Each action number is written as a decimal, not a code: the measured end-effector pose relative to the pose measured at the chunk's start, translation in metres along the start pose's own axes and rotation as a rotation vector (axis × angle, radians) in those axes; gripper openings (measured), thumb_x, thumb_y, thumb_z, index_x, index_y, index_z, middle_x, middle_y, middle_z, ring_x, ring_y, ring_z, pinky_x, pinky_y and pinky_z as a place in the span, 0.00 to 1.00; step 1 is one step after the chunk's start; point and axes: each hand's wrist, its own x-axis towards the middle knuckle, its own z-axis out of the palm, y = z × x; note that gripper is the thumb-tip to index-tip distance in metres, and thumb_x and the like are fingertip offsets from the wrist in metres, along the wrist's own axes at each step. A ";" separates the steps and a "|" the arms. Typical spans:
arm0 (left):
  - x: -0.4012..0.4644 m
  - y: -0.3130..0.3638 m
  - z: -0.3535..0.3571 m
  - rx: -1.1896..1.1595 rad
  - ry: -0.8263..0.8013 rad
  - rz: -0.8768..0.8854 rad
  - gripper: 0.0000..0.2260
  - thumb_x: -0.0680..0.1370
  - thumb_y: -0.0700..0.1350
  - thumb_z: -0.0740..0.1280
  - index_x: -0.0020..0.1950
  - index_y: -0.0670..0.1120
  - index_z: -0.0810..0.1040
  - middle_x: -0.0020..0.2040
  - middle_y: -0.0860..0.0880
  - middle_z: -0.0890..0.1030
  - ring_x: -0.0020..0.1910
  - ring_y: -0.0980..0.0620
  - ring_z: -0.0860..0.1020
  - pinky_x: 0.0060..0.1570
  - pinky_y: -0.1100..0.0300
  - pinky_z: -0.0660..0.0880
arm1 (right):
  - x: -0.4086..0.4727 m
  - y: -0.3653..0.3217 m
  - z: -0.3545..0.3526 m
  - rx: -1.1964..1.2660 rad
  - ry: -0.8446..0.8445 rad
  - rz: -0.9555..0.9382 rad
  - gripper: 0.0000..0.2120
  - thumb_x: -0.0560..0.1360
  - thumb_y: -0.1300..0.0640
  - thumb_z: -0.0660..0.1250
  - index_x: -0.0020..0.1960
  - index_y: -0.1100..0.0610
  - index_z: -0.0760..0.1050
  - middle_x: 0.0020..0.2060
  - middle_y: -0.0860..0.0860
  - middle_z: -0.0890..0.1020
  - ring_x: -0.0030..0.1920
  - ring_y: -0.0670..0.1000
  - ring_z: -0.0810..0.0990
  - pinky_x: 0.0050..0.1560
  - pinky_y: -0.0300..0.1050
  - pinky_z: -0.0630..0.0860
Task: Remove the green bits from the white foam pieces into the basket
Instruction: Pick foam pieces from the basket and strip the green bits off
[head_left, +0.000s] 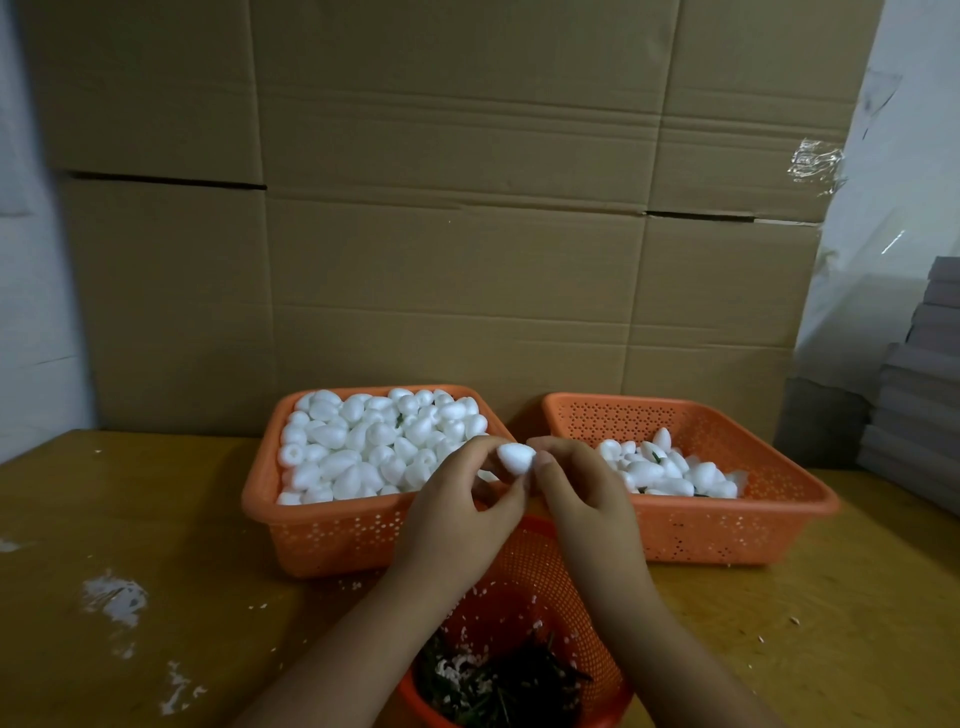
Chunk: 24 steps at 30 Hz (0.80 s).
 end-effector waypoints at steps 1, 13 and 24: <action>0.000 0.000 0.000 0.012 -0.007 0.004 0.12 0.71 0.63 0.65 0.50 0.61 0.77 0.45 0.61 0.82 0.43 0.61 0.81 0.46 0.54 0.80 | 0.000 -0.001 -0.001 -0.002 0.011 -0.018 0.07 0.78 0.59 0.65 0.50 0.50 0.80 0.44 0.42 0.84 0.46 0.41 0.82 0.44 0.33 0.77; -0.001 -0.005 -0.002 0.214 -0.065 0.014 0.10 0.77 0.52 0.67 0.56 0.64 0.74 0.49 0.62 0.80 0.46 0.63 0.78 0.47 0.57 0.78 | -0.003 -0.002 0.001 -0.167 0.017 -0.181 0.14 0.75 0.61 0.70 0.55 0.44 0.78 0.46 0.42 0.81 0.50 0.44 0.80 0.50 0.36 0.75; 0.001 -0.004 -0.001 0.007 0.022 0.047 0.12 0.77 0.47 0.71 0.55 0.63 0.78 0.51 0.61 0.81 0.47 0.59 0.81 0.49 0.61 0.79 | -0.001 0.000 0.000 -0.058 -0.035 0.066 0.10 0.81 0.54 0.60 0.50 0.50 0.80 0.42 0.45 0.84 0.44 0.44 0.82 0.45 0.35 0.77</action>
